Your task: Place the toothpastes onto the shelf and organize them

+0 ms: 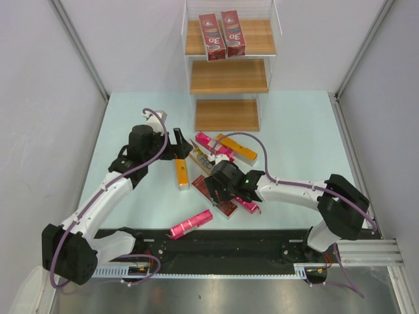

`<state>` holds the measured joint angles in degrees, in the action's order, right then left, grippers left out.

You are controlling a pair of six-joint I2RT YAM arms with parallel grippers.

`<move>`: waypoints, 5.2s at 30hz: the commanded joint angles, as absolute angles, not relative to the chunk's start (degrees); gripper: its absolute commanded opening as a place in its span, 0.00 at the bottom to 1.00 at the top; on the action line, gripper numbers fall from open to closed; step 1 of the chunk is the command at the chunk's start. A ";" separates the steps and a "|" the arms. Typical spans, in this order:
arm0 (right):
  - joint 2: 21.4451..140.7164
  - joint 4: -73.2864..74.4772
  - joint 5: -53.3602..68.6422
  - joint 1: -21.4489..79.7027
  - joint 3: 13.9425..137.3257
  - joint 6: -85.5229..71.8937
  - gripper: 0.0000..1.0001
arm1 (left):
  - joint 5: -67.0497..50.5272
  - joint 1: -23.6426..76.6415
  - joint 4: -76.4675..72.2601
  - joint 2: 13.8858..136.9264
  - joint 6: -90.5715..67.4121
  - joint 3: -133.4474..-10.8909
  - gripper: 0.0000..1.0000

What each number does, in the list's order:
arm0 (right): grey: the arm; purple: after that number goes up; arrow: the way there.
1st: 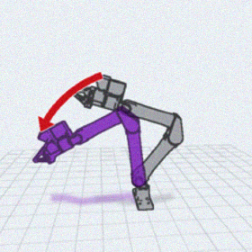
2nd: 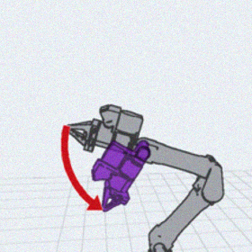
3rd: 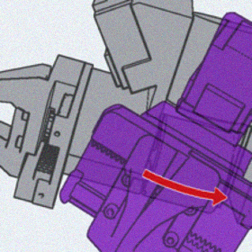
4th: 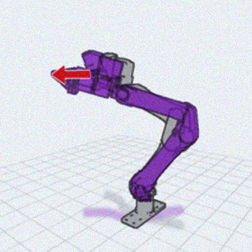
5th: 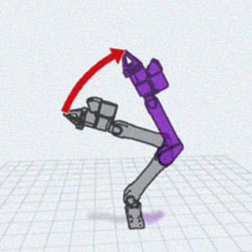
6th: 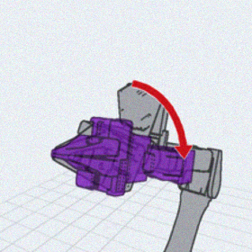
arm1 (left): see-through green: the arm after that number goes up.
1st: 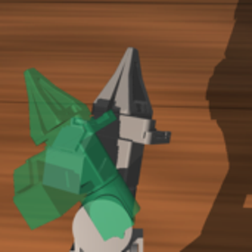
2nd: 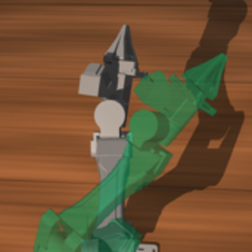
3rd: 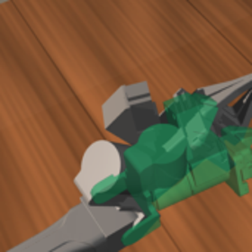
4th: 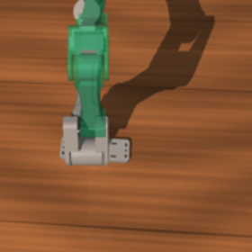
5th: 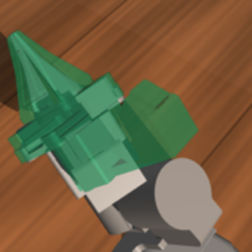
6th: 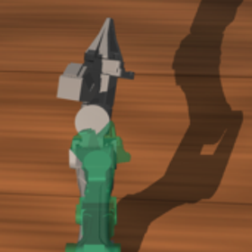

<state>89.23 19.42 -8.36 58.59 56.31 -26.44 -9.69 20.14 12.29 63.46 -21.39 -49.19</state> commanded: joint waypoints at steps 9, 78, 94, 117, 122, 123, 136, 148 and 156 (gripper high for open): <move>96.06 16.44 -8.08 60.73 56.87 -27.33 0.68 | -11.07 20.48 10.99 63.63 -20.30 -48.96 1.00; 70.40 18.73 -34.89 63.90 56.78 -31.03 0.08 | -40.79 27.32 -25.66 76.81 -46.41 -42.89 1.00; 70.31 16.79 -33.58 65.30 56.78 -31.47 0.13 | -41.04 30.41 -33.31 79.80 -51.41 -42.71 0.60; 59.68 15.57 -16.57 57.93 56.34 -33.92 0.95 | -50.00 15.66 -36.39 76.12 -57.04 -46.14 0.36; 56.52 5.74 2.25 48.63 50.47 -38.05 1.00 | -51.85 12.40 -37.08 73.22 -59.67 -47.55 0.37; 55.82 1.62 7.85 47.39 49.41 -39.10 1.00 | -52.38 11.44 -38.74 72.86 -60.55 -47.64 0.37; 58.97 -21.79 18.37 49.21 43.15 -46.85 0.99 | -55.02 9.49 -59.76 72.24 -81.03 -46.85 0.38; 60.30 -33.48 13.72 51.94 40.35 -47.46 0.83 | -53.53 9.49 -70.65 71.89 -89.03 -43.42 0.38; 60.64 -40.07 12.30 53.09 39.46 -47.46 0.68 | -52.91 9.58 -77.77 73.83 -93.77 -40.79 0.38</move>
